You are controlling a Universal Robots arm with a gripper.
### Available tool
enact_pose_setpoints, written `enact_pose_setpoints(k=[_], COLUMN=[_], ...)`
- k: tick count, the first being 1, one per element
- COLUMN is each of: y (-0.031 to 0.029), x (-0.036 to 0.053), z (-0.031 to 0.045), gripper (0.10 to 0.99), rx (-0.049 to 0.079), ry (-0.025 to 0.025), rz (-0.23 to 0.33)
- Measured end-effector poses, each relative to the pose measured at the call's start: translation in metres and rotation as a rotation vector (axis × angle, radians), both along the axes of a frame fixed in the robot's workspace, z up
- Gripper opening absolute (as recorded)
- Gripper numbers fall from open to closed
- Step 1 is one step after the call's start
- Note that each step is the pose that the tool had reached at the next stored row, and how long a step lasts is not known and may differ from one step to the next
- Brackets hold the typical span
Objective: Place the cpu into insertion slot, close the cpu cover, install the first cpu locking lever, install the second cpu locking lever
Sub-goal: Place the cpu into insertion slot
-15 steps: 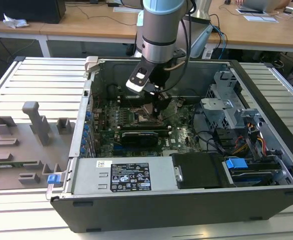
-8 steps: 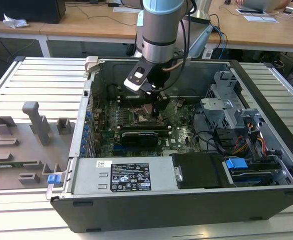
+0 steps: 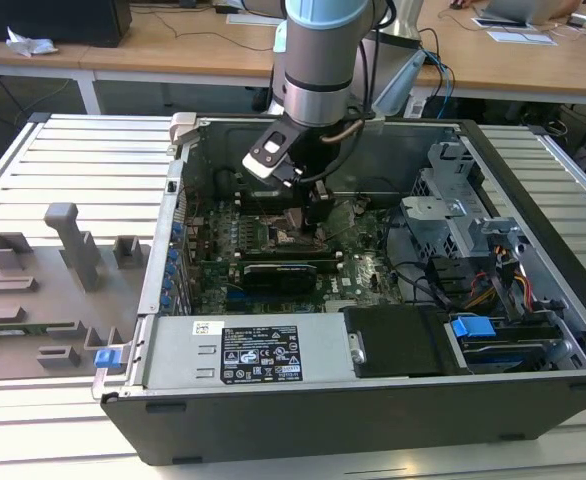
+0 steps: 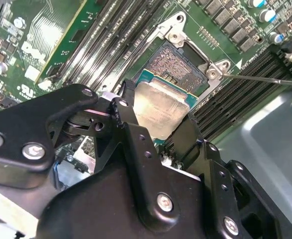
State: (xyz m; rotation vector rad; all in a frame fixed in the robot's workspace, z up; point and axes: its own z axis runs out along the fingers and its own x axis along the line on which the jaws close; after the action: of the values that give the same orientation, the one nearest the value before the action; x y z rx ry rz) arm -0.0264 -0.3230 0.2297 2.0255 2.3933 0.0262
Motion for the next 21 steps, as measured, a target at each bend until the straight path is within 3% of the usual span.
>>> enact_pose_setpoints(k=[4, 11, 13, 17, 21], y=[0.0000, -0.0001, 0.0000, 0.0001, 0.0011], x=[0.0000, 0.0000, 0.0000, -0.0008, -0.0053], z=[-0.0002, -0.0003, -0.0004, -0.0011, -0.0086], gripper=[0.545, 0.545, 0.545, 0.545, 0.545], rx=[-0.007, -0.026, -0.026, -0.026, -0.026], ry=[-0.0001, -0.0005, -0.0003, -0.0005, -0.0003], rz=[-0.086, -0.168, -0.189, -0.191, -0.190])
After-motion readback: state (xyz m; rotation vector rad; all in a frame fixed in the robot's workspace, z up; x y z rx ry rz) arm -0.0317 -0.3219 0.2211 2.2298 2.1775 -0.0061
